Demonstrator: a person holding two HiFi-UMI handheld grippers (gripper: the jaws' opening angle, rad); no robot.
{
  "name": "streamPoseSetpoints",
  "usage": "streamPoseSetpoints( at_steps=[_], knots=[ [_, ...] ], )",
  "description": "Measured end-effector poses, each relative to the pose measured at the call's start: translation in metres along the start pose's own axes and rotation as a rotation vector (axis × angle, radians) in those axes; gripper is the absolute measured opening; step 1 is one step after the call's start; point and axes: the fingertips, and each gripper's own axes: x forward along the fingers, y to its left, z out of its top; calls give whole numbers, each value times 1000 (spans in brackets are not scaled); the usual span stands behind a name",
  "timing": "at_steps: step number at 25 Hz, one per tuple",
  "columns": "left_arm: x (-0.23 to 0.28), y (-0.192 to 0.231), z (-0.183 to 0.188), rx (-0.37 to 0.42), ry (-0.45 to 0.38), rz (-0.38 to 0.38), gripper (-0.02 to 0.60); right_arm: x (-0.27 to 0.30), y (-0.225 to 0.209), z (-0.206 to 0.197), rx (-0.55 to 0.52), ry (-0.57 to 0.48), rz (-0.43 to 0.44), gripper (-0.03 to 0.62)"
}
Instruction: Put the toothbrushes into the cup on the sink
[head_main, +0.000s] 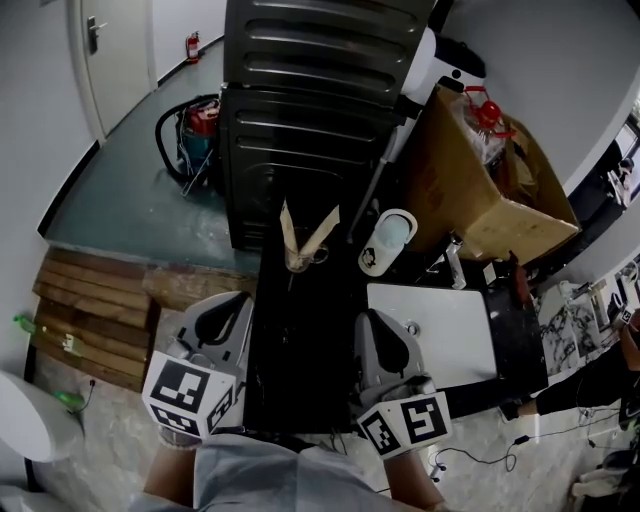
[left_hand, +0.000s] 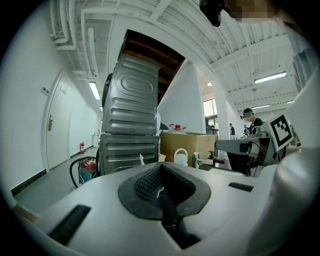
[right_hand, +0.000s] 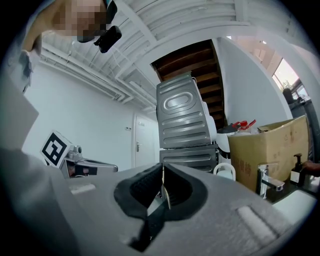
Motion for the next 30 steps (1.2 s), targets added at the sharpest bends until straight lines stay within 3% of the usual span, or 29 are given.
streamPoseSetpoints(
  at_steps=[30],
  knots=[
    [1, -13, -3, -1, 3, -30, 6, 15, 9, -9, -3, 33, 47, -2]
  ],
)
